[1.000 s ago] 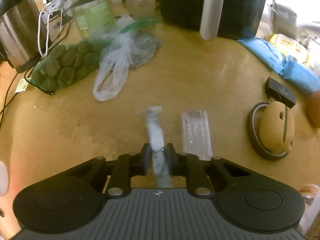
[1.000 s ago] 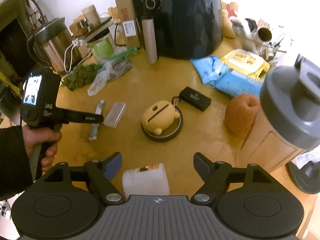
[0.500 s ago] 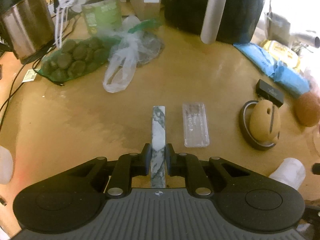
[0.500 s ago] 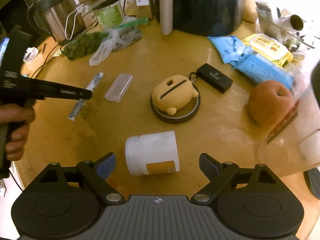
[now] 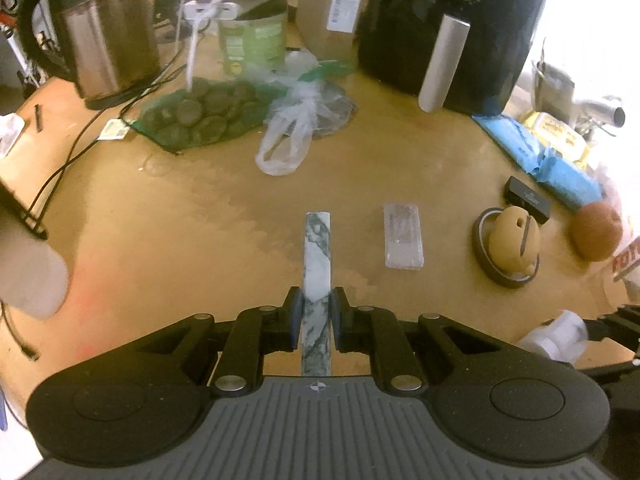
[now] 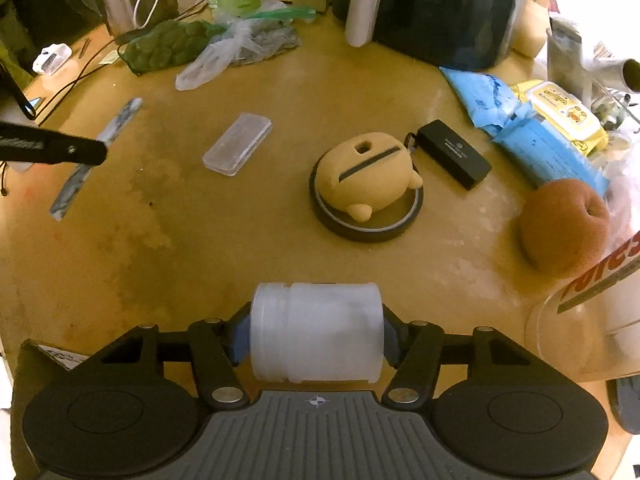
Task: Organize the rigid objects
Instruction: 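Carry the held jar and marble strip toward the cardboard box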
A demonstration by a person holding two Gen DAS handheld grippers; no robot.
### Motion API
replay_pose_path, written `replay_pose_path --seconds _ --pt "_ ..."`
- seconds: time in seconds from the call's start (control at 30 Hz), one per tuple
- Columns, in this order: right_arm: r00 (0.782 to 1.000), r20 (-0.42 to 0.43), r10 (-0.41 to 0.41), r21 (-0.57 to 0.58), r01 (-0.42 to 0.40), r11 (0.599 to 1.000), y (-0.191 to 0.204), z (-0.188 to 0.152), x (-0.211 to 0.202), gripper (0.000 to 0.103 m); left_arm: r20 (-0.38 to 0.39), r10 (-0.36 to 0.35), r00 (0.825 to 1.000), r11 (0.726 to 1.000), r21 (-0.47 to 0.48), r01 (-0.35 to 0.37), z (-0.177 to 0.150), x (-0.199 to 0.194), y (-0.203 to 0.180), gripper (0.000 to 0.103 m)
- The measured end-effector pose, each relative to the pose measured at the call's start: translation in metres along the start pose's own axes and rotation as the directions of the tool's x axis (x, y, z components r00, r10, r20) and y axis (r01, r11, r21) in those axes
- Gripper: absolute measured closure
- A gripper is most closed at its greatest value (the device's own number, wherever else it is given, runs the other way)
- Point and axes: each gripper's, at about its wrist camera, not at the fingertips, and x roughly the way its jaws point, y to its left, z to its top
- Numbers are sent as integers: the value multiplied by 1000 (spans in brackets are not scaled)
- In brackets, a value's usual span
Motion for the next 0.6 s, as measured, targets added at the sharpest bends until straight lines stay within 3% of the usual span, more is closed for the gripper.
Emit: replay_pose_path --seconds 0.3,0.6 --pt "997 63 38 15 -39 999 -4 -1 -23 39 19 -17 1000 998 -65 18 -14 -28 11 87" --pt "987 142 71 31 -76 997 -15 -7 -59 39 48 -34 998 997 -67 37 -21 -56 -4 87"
